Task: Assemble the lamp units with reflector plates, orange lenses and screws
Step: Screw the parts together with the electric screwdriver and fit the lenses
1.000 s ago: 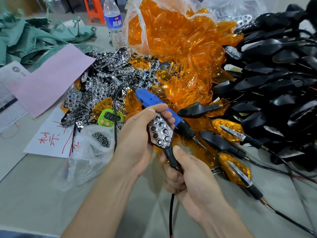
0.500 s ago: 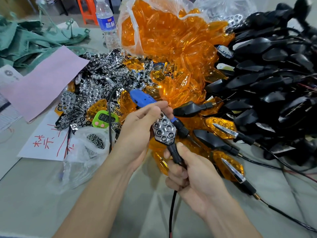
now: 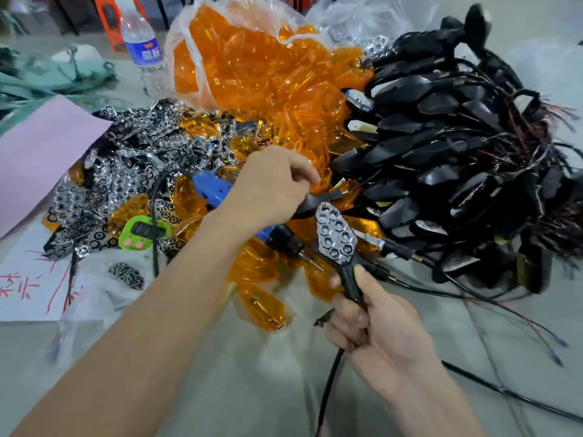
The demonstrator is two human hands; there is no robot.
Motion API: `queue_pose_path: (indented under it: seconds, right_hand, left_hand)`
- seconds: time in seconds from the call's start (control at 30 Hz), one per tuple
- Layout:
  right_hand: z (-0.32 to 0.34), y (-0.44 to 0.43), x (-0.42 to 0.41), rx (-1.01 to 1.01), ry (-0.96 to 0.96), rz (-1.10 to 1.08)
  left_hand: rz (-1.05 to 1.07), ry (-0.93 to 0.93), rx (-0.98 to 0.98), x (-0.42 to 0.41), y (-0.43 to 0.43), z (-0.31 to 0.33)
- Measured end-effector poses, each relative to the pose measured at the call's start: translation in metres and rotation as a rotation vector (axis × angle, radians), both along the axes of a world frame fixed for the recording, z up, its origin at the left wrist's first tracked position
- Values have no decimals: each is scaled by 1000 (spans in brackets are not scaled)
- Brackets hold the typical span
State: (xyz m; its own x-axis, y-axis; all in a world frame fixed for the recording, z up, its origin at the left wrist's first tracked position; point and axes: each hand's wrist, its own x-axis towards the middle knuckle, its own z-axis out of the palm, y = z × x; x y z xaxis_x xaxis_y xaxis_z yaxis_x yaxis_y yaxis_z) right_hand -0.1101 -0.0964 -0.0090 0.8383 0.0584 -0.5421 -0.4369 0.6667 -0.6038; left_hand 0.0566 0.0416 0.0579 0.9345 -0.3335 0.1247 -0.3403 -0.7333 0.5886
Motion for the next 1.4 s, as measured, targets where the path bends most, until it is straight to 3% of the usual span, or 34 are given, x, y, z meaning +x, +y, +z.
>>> queue_pose_path:
  seconds: [0.2, 0.33, 0.5, 0.73, 0.83, 0.9, 0.93, 1.03, 1.1, 1.2, 1.4]
  right_hand:
    - [1, -14, -5, 20, 0, -52]
    - [5, 0, -12, -3, 11, -25]
    - [9, 8, -27, 66, -15, -24]
    - [11, -6, -34, 45, -21, -94]
    - [13, -8, -38, 51, -50, -75]
    - [14, -10, -40, 55, -55, -83]
    - [15, -12, -40, 57, -56, -89]
    - [15, -17, -39, 65, -56, -97]
    - [14, -19, -39, 73, -55, -97]
    - [11, -18, -38, 76, -52, -84]
    - [5, -11, -35, 59, -18, -96]
  left_hand:
    - [-23, 84, -33, -47, 40, -13]
    - [-12, 44, -102, -64, 34, -24]
    - [-98, 102, -10, -54, 17, -31]
    - [-271, -79, -58, -65, -19, -41]
    - [-264, -151, 83, -53, -40, -45]
    - [-180, -86, 216, -41, -47, -48]
    - [-146, -49, 178, -37, -46, -50]
    - [-95, -39, -222, -40, -29, -52]
    - [-45, -78, -286, -45, -13, -49]
    - [35, -103, -210, -52, 16, -39]
    - [-92, 97, 237, -95, 44, -55]
